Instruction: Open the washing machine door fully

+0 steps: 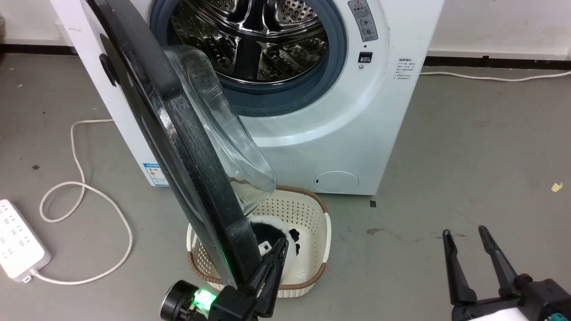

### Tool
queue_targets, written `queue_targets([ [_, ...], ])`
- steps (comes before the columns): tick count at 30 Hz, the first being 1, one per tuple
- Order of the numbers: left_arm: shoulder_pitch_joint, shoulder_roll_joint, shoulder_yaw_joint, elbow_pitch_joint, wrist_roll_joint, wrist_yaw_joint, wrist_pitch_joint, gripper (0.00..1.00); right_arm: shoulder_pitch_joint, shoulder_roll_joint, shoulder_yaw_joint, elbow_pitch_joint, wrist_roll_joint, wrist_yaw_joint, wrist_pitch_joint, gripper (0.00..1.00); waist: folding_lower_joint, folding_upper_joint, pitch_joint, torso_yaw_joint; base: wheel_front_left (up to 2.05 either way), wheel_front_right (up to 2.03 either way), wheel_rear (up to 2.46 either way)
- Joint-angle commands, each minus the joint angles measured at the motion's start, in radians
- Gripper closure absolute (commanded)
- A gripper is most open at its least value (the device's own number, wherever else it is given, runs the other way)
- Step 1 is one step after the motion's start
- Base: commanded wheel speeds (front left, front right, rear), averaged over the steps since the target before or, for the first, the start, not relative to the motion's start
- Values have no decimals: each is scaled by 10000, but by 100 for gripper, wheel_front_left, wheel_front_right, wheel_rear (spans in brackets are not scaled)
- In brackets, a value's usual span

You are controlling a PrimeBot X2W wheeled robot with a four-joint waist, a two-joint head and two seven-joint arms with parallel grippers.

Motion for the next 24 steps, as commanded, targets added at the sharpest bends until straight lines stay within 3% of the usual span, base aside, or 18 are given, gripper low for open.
queue_targets([
  [1,-40,-44,70,59,28,118,6,100,-34,45,-53,25,75,6,-45,0,-1,0,-11,91,0,0,0],
  [10,47,-50,239,531,-284,340,82,100,46,45,-28,63,164,6,-45,0,-1,0,-178,993,0,0,0],
  [24,259,187,407,670,-613,409,173,100,157,45,178,339,157,6,-45,0,-1,0,-283,3902,0,0,0],
])
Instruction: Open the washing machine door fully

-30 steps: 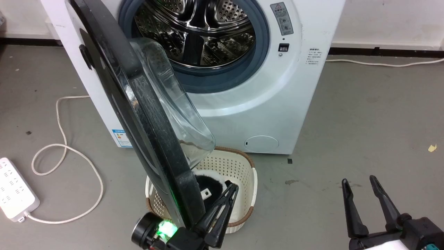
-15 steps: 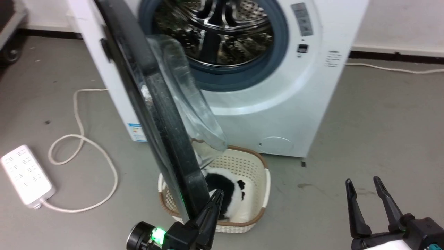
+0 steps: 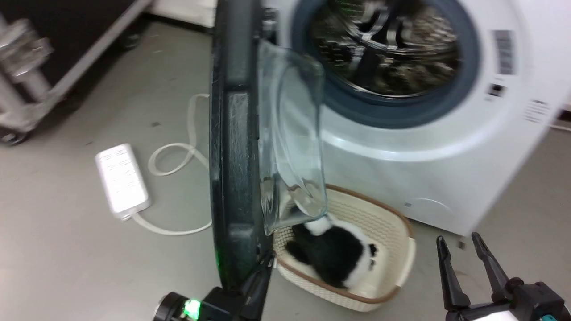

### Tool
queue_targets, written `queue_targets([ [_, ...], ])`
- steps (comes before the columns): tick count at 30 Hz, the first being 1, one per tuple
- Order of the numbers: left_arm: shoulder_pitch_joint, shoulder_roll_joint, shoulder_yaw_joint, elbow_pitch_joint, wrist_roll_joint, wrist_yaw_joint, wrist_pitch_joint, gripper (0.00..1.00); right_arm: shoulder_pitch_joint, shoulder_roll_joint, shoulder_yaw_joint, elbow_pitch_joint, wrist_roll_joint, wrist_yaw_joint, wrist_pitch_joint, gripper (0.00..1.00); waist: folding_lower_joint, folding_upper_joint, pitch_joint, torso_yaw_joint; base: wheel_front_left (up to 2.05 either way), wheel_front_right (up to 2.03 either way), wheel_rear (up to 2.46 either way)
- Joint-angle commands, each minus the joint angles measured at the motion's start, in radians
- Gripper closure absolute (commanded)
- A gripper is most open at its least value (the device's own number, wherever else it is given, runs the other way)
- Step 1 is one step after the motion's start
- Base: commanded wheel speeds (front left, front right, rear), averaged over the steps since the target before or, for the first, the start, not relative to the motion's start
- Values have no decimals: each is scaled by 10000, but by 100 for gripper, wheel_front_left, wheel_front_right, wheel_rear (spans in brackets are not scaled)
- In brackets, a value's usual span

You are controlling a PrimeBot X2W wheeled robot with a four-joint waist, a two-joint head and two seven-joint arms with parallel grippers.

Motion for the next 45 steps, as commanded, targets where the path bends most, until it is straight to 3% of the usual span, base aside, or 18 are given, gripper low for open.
queue_targets([
  [1,121,113,177,43,-80,97,28,100,105,34,44,40,11,6,-45,0,0,0,50,914,0,0,0],
  [8,-292,417,1004,313,-440,335,58,100,-92,34,359,319,-358,6,-45,0,0,0,648,1785,0,0,0],
  [15,-1499,890,2548,892,-1620,296,-93,100,-637,-8,470,339,-891,6,-35,0,0,0,1960,1610,0,0,0],
  [22,-2979,2184,3985,1840,-2521,-137,194,100,-1048,-310,368,-39,-993,6,214,0,0,0,3063,1055,0,0,0],
  [26,-3892,3056,4763,2975,-2802,-176,324,100,-1260,-446,274,-352,-986,6,377,0,0,0,3555,729,0,0,0],
  [27,-4600,3666,5175,3935,-2943,-239,326,100,-1378,-551,197,-522,-977,6,448,0,0,0,3817,528,0,0,0],
  [32,-5731,4346,5799,5440,-3259,-205,17,100,-1510,-651,173,-658,-999,6,497,0,0,0,4085,273,0,0,0],
  [39,-6146,4828,6042,6727,-3330,-365,-779,100,-1610,-591,235,-499,-983,6,376,0,0,0,3849,-50,0,0,0],
  [45,-5552,4511,5608,6514,-2953,-395,-1305,100,-1612,-373,15,-113,-784,6,150,0,0,0,3018,-325,0,0,0],
])
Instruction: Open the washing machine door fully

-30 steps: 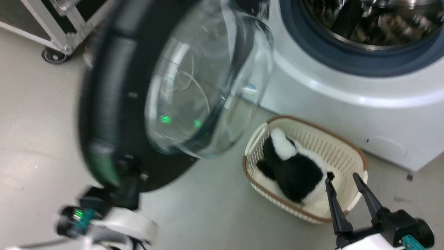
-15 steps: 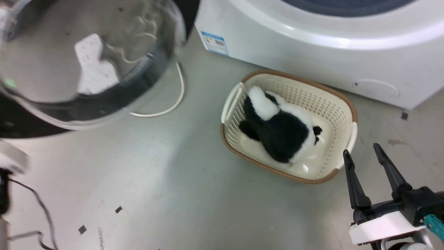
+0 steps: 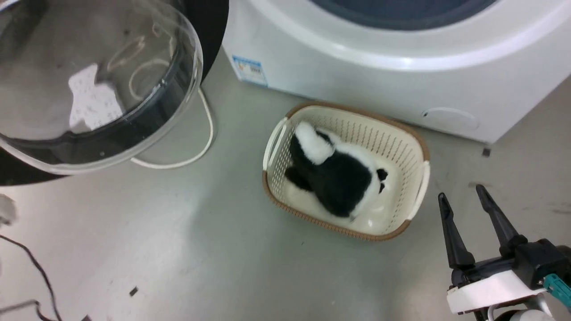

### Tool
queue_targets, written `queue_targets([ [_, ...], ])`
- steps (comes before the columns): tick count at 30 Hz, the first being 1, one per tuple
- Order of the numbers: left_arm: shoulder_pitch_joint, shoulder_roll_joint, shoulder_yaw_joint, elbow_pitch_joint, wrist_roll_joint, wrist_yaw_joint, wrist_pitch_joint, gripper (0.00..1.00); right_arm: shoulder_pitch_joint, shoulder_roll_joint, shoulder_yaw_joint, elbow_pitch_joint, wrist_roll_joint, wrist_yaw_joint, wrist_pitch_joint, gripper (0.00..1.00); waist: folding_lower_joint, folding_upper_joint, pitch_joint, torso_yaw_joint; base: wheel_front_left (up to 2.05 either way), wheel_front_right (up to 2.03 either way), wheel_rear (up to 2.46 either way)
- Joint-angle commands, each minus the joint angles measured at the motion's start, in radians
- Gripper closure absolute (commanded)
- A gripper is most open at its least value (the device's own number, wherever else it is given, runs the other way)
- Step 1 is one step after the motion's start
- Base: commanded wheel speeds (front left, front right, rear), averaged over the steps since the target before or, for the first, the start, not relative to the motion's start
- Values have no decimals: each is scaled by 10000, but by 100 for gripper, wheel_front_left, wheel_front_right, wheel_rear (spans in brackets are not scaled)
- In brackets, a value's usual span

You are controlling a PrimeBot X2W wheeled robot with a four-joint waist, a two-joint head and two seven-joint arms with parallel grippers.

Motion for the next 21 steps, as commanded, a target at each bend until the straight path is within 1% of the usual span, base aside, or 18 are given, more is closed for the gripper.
queue_targets([
  [1,519,-256,-159,-365,210,83,-212,100,-110,117,-155,171,76,6,-137,0,-1,0,-663,-232,0,0,0],
  [3,954,-507,-245,-916,400,290,-329,100,-76,198,-249,288,103,6,-200,0,-1,0,-1070,-354,0,0,0],
  [4,954,-507,-245,-916,400,290,-329,100,-76,198,-249,288,103,6,-200,0,-1,0,-1070,-354,0,0,0],
  [5,1461,-877,-419,-1697,605,495,-395,100,-8,265,-315,380,91,6,-241,0,-1,0,-1483,-518,0,0,0],
  [6,1461,-877,-419,-1697,605,495,-395,100,-8,265,-315,380,91,6,-241,0,-1,0,-1483,-518,0,0,0],
  [7,1973,-1305,-642,-2614,716,585,-424,100,68,317,-443,434,63,6,-264,0,-1,0,-1869,-680,0,0,0],
  [8,2235,-1524,-785,-3091,799,672,-430,100,105,340,-504,438,60,6,-272,0,-1,0,-2038,-774,0,0,0],
  [9,2235,-1524,-785,-3091,799,672,-430,100,105,340,-504,438,60,6,-272,0,-1,0,-2038,-774,0,0,0],
  [10,2819,-1924,-1148,-4020,1014,875,-375,100,157,377,-536,433,41,6,-282,0,-1,0,-2379,-1034,0,0,0],
  [11,2819,-1924,-1148,-4020,1014,875,-375,100,157,377,-536,433,41,6,-282,0,-1,0,-2379,-1034,0,0,0],
  [15,3866,-2545,-1634,-5389,1040,1054,-126,100,217,421,-489,230,-44,6,-288,0,-1,0,-2781,-1598,0,0,0],
  [19,4605,-3027,-2104,-6006,1081,1137,-113,100,344,445,-368,140,-111,6,-290,0,-1,0,-3089,-2154,0,0,0],
  [21,4889,-3223,-2338,-6059,1170,1185,-160,58,455,455,-271,129,-126,6,-291,0,-1,0,-3213,-2412,0,0,0],
])
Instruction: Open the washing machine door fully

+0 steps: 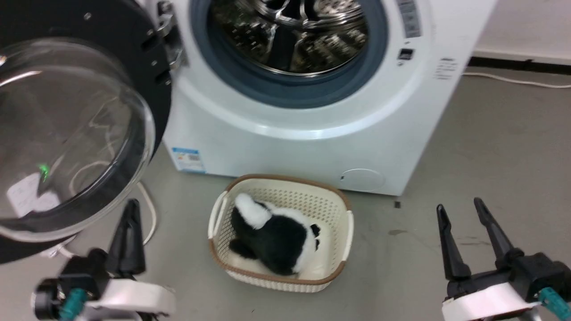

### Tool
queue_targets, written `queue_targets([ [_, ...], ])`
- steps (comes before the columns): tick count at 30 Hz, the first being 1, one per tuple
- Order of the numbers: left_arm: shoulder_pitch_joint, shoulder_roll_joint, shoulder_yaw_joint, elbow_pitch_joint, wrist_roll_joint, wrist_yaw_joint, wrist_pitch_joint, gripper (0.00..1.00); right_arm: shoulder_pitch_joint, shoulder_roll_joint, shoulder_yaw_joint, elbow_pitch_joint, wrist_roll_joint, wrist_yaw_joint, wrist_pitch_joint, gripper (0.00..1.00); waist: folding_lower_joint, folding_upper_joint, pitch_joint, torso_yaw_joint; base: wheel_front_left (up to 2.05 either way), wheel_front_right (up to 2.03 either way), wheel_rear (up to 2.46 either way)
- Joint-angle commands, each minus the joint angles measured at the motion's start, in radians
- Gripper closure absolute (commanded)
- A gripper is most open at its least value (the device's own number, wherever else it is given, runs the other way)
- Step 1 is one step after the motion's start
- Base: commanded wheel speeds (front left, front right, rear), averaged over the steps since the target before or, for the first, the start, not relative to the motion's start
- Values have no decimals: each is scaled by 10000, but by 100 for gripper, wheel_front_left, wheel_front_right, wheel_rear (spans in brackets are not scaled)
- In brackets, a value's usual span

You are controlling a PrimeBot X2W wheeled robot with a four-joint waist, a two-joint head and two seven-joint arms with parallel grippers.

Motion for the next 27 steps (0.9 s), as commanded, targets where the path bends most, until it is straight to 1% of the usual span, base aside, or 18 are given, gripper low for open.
queue_targets([
  [1,265,-147,-160,-65,140,96,-74,0,176,56,91,-52,-95,6,-43,0,2,-1,-389,-560,0,0,0],
  [5,613,-466,-702,-1,591,273,-192,0,361,66,262,-50,-153,6,-44,0,2,-1,-515,-963,0,0,0],
  [7,772,-741,-926,103,623,325,-243,0,448,69,263,-58,-160,6,-44,0,2,-1,-565,-1097,0,0,0],
  [11,1047,-1060,-1246,417,794,463,-314,0,590,74,270,-85,-55,6,-44,0,2,-1,-628,-1276,0,0,0],
  [15,1244,-1167,-1518,739,874,363,-345,0,713,75,306,-74,79,6,-45,0,2,-1,-651,-1363,0,0,0],
  [19,1266,-1153,-1508,980,970,316,-359,0,749,76,331,-12,136,6,-45,0,2,-1,-631,-1417,0,0,0],
  [23,1251,-1243,-1303,872,1009,407,-362,0,787,76,286,33,205,6,-45,0,2,-1,-626,-1432,0,0,0],
  [27,1203,-1325,-1161,818,1030,383,-363,0,820,77,304,89,219,6,-45,0,2,-1,-627,-1430,0,0,0],
])
